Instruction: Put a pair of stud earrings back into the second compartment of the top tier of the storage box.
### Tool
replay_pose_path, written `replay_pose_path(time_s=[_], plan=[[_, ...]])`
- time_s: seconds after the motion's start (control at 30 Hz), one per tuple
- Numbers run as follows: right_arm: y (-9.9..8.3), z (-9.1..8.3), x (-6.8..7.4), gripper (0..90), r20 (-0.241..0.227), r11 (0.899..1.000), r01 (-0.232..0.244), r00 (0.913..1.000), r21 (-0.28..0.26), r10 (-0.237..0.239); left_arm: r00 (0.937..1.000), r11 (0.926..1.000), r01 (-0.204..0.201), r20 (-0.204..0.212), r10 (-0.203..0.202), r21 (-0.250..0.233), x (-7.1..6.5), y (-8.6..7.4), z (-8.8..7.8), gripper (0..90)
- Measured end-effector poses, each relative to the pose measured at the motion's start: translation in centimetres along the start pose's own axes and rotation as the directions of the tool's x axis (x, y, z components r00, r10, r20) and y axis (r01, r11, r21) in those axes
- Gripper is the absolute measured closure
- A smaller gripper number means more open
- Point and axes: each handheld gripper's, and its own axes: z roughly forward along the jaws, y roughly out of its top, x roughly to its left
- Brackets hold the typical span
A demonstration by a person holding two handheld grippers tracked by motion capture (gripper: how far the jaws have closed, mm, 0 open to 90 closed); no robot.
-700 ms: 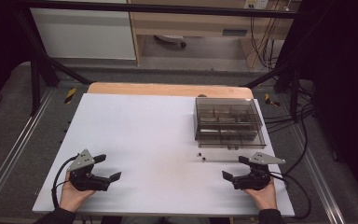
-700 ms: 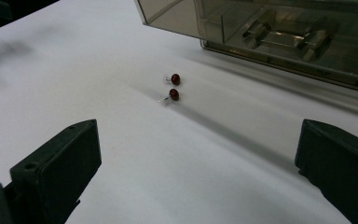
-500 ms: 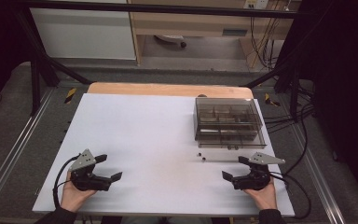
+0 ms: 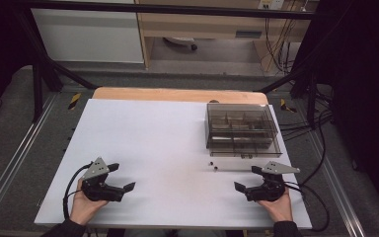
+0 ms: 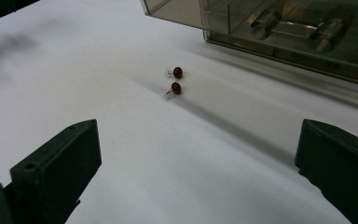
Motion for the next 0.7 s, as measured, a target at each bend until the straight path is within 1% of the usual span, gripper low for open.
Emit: replay_pose_path(time_s=[0.23, 0.5, 0.7], plan=[[0.0, 0.0, 0.0, 0.8, 0.002, 1.0, 0.002, 1.0, 0.001, -0.002, 0.9999, 0.9997, -0.013, 0.01, 0.013, 0.021, -0.6, 0.8, 1.1, 4.5], [0.0, -0.1, -0.1, 0.7, 0.003, 1.0, 0.008, 1.0, -0.001, -0.008, 0.9988, 0.9983, -0.043, 0.025, 0.042, 0.039, -1.6, 1.9, 2.3, 4.5], [0.1, -0.1, -0.1, 0.7, 0.003, 1.0, 0.009, 0.9999, 0.001, -0.009, 0.998, 0.9981, -0.051, 0.039, 0.05, 0.034, -2.3, 2.8, 3.1, 4.5]])
